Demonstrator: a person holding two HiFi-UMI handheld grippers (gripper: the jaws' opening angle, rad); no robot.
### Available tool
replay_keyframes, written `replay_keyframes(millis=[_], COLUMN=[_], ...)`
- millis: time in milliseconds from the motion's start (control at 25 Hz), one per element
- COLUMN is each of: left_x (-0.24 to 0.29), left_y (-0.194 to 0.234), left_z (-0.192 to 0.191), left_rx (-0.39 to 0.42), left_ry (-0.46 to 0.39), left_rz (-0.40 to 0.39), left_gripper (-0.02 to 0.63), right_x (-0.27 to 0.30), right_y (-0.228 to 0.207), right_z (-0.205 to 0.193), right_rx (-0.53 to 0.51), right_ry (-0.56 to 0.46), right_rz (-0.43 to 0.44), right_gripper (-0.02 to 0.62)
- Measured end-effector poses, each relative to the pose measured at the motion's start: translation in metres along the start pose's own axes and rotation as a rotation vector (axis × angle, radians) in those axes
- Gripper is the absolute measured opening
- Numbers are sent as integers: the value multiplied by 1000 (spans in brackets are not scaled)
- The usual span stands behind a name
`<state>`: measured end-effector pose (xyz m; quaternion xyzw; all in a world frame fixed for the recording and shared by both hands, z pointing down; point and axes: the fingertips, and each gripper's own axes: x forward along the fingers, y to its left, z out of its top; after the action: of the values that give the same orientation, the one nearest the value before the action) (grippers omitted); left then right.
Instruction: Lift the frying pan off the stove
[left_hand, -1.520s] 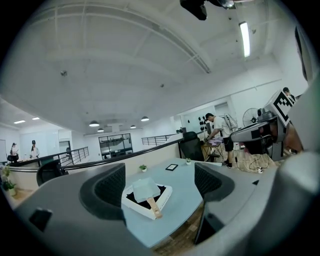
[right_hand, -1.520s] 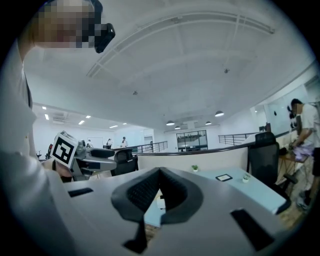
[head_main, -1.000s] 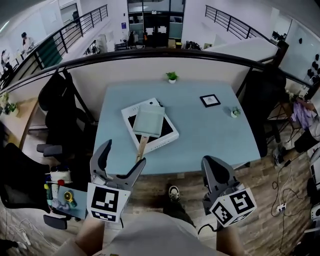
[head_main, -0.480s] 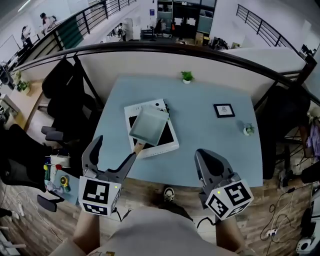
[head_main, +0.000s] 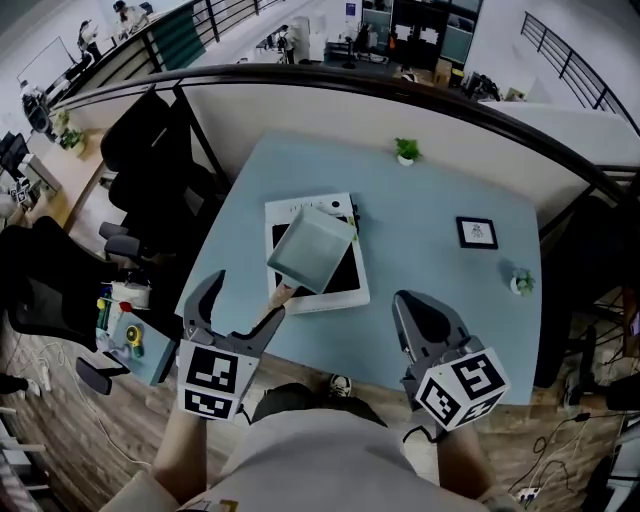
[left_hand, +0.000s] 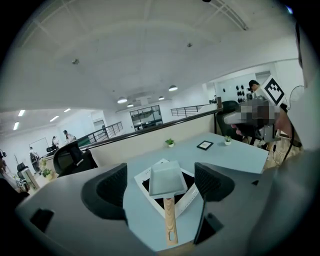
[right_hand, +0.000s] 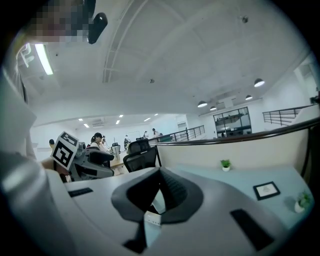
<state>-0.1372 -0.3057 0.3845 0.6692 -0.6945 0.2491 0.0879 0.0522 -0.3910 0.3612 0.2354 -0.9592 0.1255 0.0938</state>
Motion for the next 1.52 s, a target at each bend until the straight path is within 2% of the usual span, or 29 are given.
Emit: replay_keyframes(millis=[360, 560, 680, 1000, 1200, 1520], left_x=[40, 67, 85, 117, 132, 146], left_y=[9, 5, -2, -20, -28, -39], left_z=[-51, -87, -103, -153, -178, -206], left_rx=[3, 2, -54, -76, -68, -119], left_ry=[159, 268, 289, 419, 484, 572], left_rz=[-26, -126, -197, -302, -347, -380], left_gripper=[417, 417, 416, 417, 417, 413], right_x=[39, 56, 65, 78, 80, 82], right_y=[-7, -5, -6, -14, -12, 3], right_z=[-31, -45, -55, -73, -87, -112], right_rx=[43, 79, 90, 97, 114, 141], right_ry=[73, 118, 146, 203, 236, 291], right_rz=[15, -1, -15, -54, -64, -34], right_gripper=[3, 3, 3, 3, 3, 3])
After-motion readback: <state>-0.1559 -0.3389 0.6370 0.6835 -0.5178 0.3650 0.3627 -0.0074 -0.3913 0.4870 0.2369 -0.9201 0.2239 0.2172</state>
